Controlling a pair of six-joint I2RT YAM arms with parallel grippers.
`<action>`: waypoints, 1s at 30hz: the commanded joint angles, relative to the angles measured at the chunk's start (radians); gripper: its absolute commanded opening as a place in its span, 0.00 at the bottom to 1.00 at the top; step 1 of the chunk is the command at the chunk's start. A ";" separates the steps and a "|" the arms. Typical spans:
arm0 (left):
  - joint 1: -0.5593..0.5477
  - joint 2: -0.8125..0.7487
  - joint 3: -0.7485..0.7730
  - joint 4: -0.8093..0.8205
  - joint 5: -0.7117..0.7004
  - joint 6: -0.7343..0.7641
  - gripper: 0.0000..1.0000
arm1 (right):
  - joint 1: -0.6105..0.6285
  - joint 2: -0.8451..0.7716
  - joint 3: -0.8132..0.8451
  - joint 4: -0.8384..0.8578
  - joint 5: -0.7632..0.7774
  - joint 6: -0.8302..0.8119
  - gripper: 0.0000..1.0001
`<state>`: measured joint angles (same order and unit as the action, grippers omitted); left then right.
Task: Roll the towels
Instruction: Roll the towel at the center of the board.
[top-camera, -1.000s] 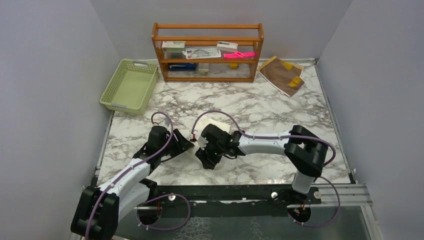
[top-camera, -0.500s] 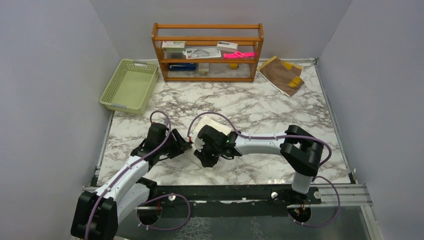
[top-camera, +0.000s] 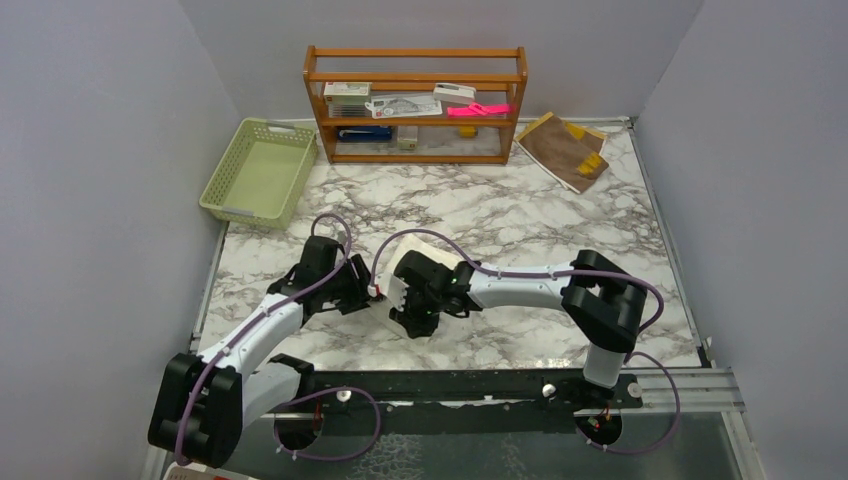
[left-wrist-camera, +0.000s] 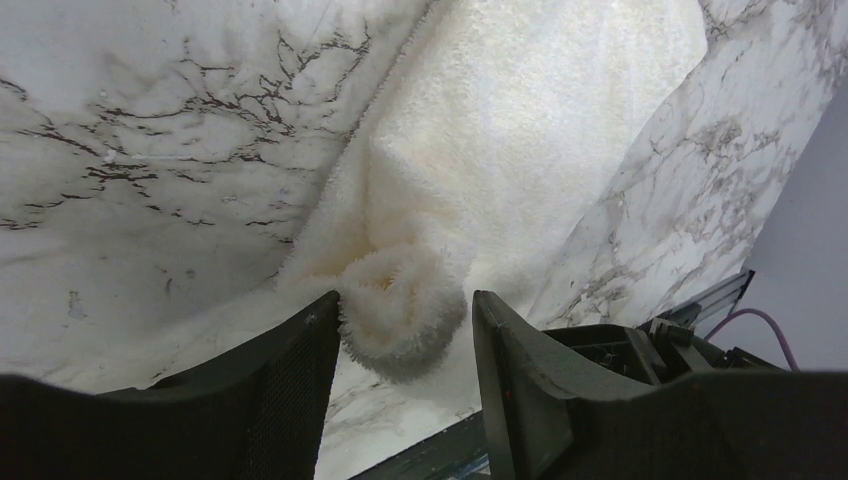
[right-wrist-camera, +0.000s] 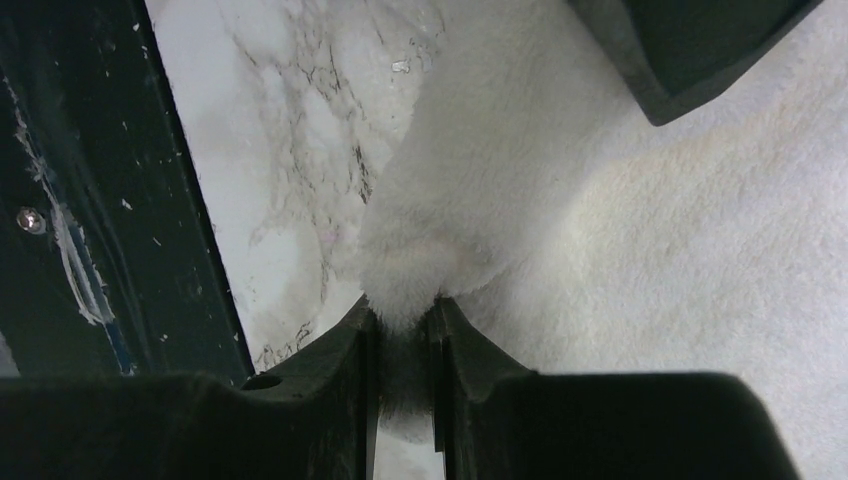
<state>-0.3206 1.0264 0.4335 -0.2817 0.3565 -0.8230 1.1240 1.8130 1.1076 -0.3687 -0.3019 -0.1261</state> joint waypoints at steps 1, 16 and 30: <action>0.002 0.029 0.001 0.027 0.080 0.051 0.53 | 0.009 0.001 0.037 -0.056 -0.052 -0.057 0.21; -0.003 0.062 0.026 -0.056 0.076 0.073 0.00 | 0.010 -0.030 0.041 -0.098 0.044 -0.098 0.28; -0.091 -0.053 -0.172 0.207 -0.031 -0.282 0.00 | -0.215 -0.265 -0.008 0.026 -0.021 -0.109 0.68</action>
<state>-0.3763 1.0016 0.2928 -0.1638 0.3920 -0.9779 1.0477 1.7046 1.1103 -0.4446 -0.1791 -0.2470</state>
